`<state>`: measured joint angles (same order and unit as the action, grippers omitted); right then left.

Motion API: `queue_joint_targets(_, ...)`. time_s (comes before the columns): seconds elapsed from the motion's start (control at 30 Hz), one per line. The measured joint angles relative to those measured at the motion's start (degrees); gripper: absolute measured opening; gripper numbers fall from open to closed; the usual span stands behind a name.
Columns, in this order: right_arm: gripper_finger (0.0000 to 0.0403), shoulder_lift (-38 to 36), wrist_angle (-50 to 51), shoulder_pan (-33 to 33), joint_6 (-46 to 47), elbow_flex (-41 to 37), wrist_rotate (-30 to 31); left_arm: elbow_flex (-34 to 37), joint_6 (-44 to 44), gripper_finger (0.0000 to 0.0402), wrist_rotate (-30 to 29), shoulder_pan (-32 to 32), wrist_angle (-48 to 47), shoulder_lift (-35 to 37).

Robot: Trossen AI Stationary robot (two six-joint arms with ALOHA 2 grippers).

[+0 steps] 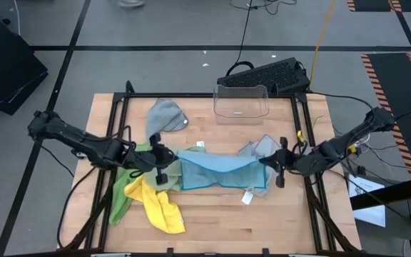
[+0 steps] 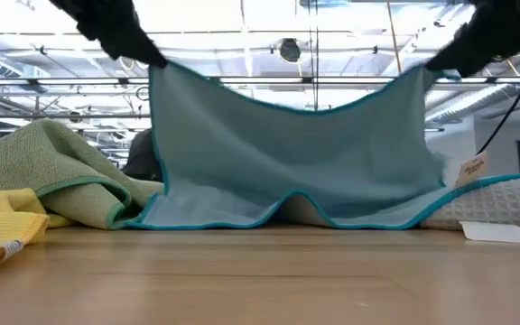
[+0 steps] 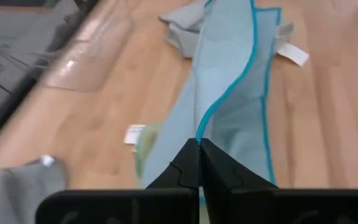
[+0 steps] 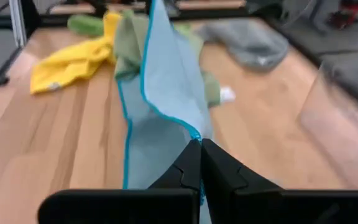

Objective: Fold microfiber towels
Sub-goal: Fold the blue towel

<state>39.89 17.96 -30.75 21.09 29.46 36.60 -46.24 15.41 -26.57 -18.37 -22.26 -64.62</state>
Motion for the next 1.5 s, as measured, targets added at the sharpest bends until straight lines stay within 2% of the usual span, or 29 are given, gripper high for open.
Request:
queue_joint_targets(0.1,0.0,0.0,0.0,0.0,3.6,-2.3,-1.4,2.6,1.1,0.0006,1.8,-0.2,2.9,0.0)
queue_joint_targets(0.23,0.0,0.0,-0.2,0.0,7.2,-4.4,-6.2,5.0,2.7,0.0004,4.4,-0.2,5.9,0.0)
queue_joint_targets(0.47,0.0,0.0,-0.6,0.0,12.4,-5.1,-14.2,8.9,2.7,0.0004,4.5,-0.2,14.0,0.0)
queue_joint_targets(0.63,0.0,-1.8,-0.5,1.3,10.2,-5.0,-7.8,8.9,0.2,0.0007,-1.8,0.2,16.5,0.0)
queue_joint_targets(0.8,0.0,-6.3,-0.4,5.5,0.9,-3.5,2.7,7.4,-7.6,0.0006,-6.1,2.6,22.0,0.8)
queue_joint_targets(0.97,0.0,-10.6,1.1,11.3,-8.4,0.5,3.5,5.4,-13.3,0.0004,-6.5,6.6,25.5,0.7)
queue_joint_targets(1.1,0.0,-13.0,5.3,14.8,-8.0,1.5,0.1,5.3,-12.4,0.0007,-5.9,9.6,23.2,0.7)
queue_joint_targets(1.27,0.0,-13.2,7.7,16.2,-2.8,-0.5,-6.5,5.3,-8.9,0.0003,-2.9,11.4,16.8,0.7)
queue_joint_targets(1.5,0.0,-12.3,7.2,16.2,2.7,-3.8,-9.7,5.3,-5.6,0.0004,1.9,10.9,12.6,0.7)
